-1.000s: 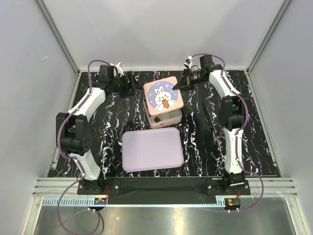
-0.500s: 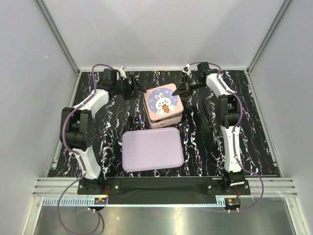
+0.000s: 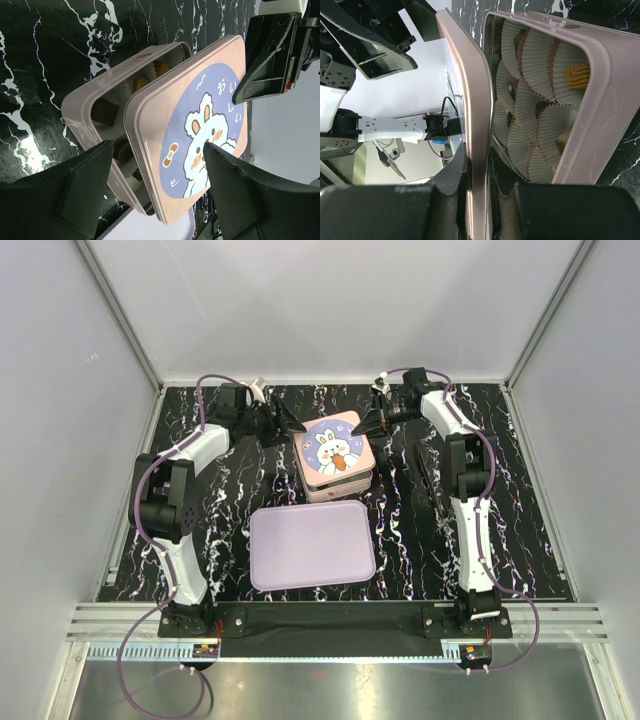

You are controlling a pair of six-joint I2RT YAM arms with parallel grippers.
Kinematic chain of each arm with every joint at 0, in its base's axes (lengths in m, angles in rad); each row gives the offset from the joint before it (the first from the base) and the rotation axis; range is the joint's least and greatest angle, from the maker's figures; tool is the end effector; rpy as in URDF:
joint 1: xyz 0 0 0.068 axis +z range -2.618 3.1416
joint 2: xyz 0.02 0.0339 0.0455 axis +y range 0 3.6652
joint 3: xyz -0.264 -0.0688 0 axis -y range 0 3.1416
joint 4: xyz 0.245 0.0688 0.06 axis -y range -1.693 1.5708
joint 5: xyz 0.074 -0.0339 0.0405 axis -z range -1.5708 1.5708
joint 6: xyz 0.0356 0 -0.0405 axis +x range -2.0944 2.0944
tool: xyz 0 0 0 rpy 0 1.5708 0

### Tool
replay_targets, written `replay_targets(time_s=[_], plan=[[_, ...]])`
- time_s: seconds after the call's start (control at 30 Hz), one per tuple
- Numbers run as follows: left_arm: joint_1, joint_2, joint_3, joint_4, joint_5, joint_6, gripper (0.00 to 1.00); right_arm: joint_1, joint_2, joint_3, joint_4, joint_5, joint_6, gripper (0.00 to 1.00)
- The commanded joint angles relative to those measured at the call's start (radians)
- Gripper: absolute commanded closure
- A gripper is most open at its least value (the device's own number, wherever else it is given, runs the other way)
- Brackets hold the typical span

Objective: Pack the chocolate

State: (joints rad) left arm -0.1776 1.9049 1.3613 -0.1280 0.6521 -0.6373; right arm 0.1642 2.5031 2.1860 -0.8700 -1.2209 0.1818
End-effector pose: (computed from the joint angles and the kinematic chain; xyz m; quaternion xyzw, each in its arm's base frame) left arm 0.4168 -0.0968 0.2239 -0.0588 0.8625 -0.4280 0.2637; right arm 0.5034 0.1173 0.1715 -0.1022 0.8053 0.5812 0.0570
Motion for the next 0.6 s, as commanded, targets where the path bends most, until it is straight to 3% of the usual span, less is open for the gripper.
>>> replay_targets(time_s=[0.0,0.57], plan=[[-0.002,0.009,0.004,0.062,0.026,-0.002,0.22,0.012,0.005,0.021,-0.009,-0.035,0.011,1.00],[-0.006,0.042,0.004,0.062,0.003,0.014,0.29,0.024,0.034,0.040,-0.046,-0.005,0.021,1.00]])
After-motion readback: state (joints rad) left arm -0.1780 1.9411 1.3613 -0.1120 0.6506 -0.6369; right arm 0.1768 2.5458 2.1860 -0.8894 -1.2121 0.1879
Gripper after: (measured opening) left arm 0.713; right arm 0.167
